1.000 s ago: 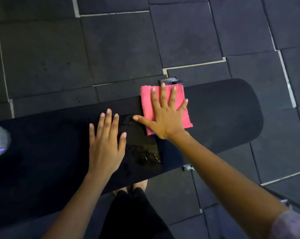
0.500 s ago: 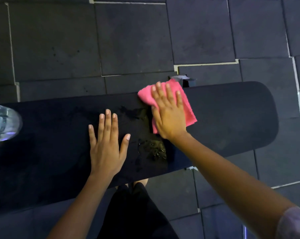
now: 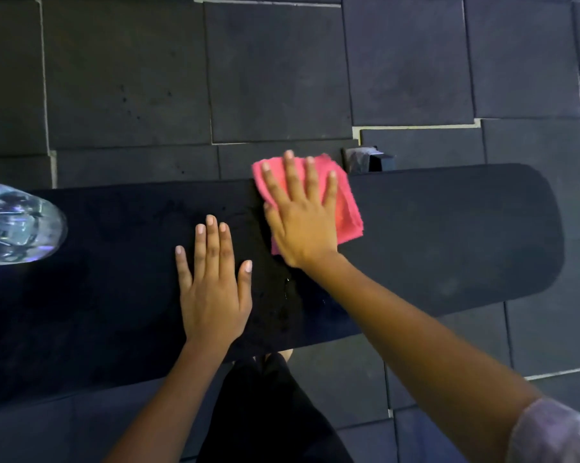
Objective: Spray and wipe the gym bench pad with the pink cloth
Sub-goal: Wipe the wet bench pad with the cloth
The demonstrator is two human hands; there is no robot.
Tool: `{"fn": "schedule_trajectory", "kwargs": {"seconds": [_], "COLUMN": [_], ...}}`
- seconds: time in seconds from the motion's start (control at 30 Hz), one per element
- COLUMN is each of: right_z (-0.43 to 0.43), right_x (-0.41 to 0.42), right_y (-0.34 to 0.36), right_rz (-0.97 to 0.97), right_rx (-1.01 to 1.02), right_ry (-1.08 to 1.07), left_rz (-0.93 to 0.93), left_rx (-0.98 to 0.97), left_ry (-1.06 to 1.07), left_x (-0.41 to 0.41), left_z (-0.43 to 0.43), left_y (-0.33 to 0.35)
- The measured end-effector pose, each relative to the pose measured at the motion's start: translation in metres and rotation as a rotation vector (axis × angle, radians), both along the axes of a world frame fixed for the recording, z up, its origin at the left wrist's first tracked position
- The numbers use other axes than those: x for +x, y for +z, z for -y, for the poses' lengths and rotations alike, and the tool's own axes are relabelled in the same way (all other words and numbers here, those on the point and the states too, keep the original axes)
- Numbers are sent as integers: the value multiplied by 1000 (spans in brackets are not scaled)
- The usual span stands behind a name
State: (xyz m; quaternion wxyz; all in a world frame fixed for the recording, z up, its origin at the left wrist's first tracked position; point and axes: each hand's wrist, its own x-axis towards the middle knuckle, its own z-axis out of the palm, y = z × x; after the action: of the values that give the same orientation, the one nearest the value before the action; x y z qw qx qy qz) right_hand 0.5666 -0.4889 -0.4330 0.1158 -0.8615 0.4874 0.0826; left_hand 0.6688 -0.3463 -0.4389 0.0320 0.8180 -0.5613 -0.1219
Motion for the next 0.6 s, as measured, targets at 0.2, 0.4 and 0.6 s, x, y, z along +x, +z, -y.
{"fn": "schedule_trajectory", "kwargs": {"seconds": [0.2,0.4,0.6], "right_z": [28,1,-9], "right_x": [-37,-23,2], "right_y": [-1,1,3], "right_rz": [-33,47,49], "right_rx": [-11,-8,-31], "right_ry": [-138,70,-285], "left_rz": [2,33,22], "left_rx": [-11,-9,-24], "left_ry": [-22,-21,-28], "left_x": [3,0,0], "left_z": [0,-1,-2], "left_y": [1,0,1]}}
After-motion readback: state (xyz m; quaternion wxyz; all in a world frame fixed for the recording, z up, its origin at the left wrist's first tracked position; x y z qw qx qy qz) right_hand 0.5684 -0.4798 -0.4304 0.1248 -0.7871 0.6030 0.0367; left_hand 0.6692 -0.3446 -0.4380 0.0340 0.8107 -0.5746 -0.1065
